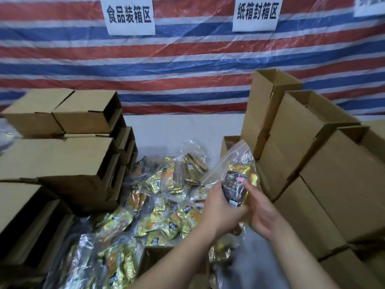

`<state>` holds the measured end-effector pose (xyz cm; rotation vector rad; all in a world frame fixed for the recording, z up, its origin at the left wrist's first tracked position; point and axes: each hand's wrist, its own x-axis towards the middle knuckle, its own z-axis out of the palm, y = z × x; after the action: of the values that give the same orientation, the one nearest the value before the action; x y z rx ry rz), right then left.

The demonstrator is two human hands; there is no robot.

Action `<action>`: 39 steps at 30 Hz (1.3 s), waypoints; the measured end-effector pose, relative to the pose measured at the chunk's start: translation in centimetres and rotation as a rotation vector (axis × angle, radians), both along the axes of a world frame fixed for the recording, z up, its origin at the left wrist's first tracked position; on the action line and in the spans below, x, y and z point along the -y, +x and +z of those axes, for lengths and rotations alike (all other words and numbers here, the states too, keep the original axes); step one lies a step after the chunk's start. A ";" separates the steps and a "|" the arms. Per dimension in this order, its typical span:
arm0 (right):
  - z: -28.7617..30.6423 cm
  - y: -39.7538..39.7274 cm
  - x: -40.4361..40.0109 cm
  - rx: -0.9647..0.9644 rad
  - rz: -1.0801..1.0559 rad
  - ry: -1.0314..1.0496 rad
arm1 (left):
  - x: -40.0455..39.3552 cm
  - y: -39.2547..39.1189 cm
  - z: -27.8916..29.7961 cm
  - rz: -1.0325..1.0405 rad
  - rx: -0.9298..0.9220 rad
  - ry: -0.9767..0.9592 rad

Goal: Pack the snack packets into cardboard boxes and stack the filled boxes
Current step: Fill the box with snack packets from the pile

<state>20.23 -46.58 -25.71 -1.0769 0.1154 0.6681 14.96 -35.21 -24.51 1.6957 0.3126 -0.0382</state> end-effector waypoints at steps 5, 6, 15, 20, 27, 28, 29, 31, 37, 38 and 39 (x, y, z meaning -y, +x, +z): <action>-0.4 -1.2 -3.9 -0.013 -0.076 0.031 | -3.7 -1.2 1.6 -0.156 -0.021 -0.052; -0.5 -1.3 -4.3 -0.026 -0.066 0.044 | -4.5 -1.4 1.7 -0.195 -0.051 -0.066; -1.2 -1.4 -6.5 0.034 -0.085 -0.099 | -15.1 -6.1 -1.8 -0.194 -0.065 0.301; -1.4 -5.0 -8.8 0.491 0.065 -0.529 | -18.8 -10.7 -9.5 -0.273 -0.356 0.445; -6.1 -9.5 -10.6 0.727 0.838 -0.798 | -18.4 -13.8 -14.8 -0.065 -0.452 -0.082; -6.4 -9.7 -10.6 0.712 0.910 -0.841 | -18.3 -13.9 -14.9 -0.072 -0.444 -0.073; -6.7 -9.6 -10.7 0.705 0.972 -0.882 | -18.2 -13.9 -14.8 -0.074 -0.431 -0.053; -7.1 -9.3 -11.1 0.680 1.078 -0.941 | -18.1 -14.0 -14.7 -0.061 -0.399 -0.051; -7.8 -8.5 -12.9 0.686 1.306 -1.090 | -18.1 -14.6 -13.5 -0.144 -0.333 -0.195; -7.8 -8.6 -13.1 0.679 1.326 -1.107 | -18.1 -14.7 -13.5 -0.136 -0.335 -0.202; -8.0 -8.7 -13.4 0.675 1.342 -1.110 | -18.1 -14.7 -13.8 -0.121 -0.335 -0.207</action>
<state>11.54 -33.18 -33.71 -2.4175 -1.0295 1.4363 0.26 -17.06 -38.29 1.4972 0.4389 -0.4340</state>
